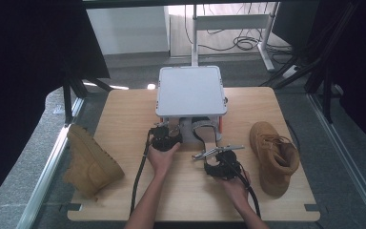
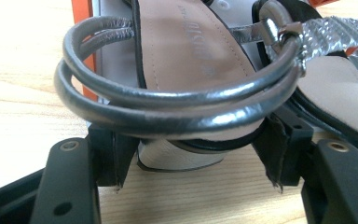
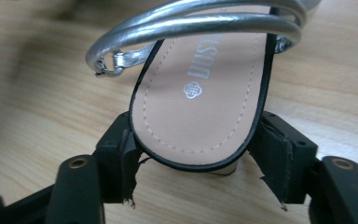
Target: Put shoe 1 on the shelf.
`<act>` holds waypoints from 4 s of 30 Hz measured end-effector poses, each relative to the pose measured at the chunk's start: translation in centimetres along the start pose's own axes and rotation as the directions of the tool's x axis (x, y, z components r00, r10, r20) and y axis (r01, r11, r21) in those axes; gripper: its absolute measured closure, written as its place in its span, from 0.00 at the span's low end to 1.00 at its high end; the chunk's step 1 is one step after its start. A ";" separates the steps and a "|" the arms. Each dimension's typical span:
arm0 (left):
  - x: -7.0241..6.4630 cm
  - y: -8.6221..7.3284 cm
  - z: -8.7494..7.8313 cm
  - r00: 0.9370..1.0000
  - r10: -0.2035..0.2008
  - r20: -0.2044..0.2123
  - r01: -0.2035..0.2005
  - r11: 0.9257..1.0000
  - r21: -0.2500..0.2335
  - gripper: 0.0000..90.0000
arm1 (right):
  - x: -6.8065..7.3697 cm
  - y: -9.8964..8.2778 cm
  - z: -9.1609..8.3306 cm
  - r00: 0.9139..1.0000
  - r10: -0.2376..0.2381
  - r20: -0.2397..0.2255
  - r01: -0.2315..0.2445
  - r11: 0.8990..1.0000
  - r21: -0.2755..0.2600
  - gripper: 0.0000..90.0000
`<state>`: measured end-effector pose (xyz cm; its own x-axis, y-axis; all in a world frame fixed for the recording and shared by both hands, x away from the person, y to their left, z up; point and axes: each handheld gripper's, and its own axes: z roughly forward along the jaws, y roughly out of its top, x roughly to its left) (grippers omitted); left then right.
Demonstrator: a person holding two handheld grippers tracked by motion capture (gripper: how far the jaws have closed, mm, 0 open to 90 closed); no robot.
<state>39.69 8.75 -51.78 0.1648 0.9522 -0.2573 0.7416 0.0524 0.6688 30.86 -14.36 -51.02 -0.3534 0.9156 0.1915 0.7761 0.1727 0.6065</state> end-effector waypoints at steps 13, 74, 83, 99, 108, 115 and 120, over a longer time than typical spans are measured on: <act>0.0 0.0 0.0 1.000 0.004 -0.004 -0.004 1.000 0.004 0.39 | 0.0 1.9 -0.2 1.000 0.007 0.007 -0.008 0.999 0.036 0.41; -0.2 0.3 0.0 1.000 0.022 -0.017 -0.022 0.999 0.027 0.41 | -0.7 6.0 2.6 0.975 0.224 -0.016 -0.224 0.970 -0.090 0.43; -0.2 0.3 0.0 1.000 0.024 -0.016 -0.023 0.999 0.028 0.41 | -0.8 6.5 3.6 0.970 0.242 -0.021 -0.243 0.966 -0.087 0.43; -0.3 0.2 0.0 1.000 0.020 -0.016 -0.020 0.999 0.028 0.41 | -0.7 7.1 4.0 0.973 0.230 0.006 -0.228 0.969 -0.089 0.43; -0.2 0.3 0.0 1.000 0.021 -0.016 -0.020 0.999 0.029 0.41 | -0.6 7.6 4.6 0.972 0.236 0.017 -0.234 0.968 -0.096 0.43; -0.2 0.3 0.0 0.999 0.027 -0.018 -0.026 0.999 0.031 0.41 | -0.4 7.8 5.1 0.971 0.237 0.028 -0.233 0.967 -0.106 0.43; -0.2 0.3 0.0 0.999 0.027 -0.018 -0.026 0.999 0.032 0.41 | -0.4 8.0 5.3 0.969 0.245 0.032 -0.239 0.963 -0.121 0.43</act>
<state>39.89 8.59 -51.55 0.1732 0.9585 -0.2266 0.7572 0.0175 0.6529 39.94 -11.39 -50.35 -0.1359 0.9412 0.3092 0.7688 -0.0967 0.6321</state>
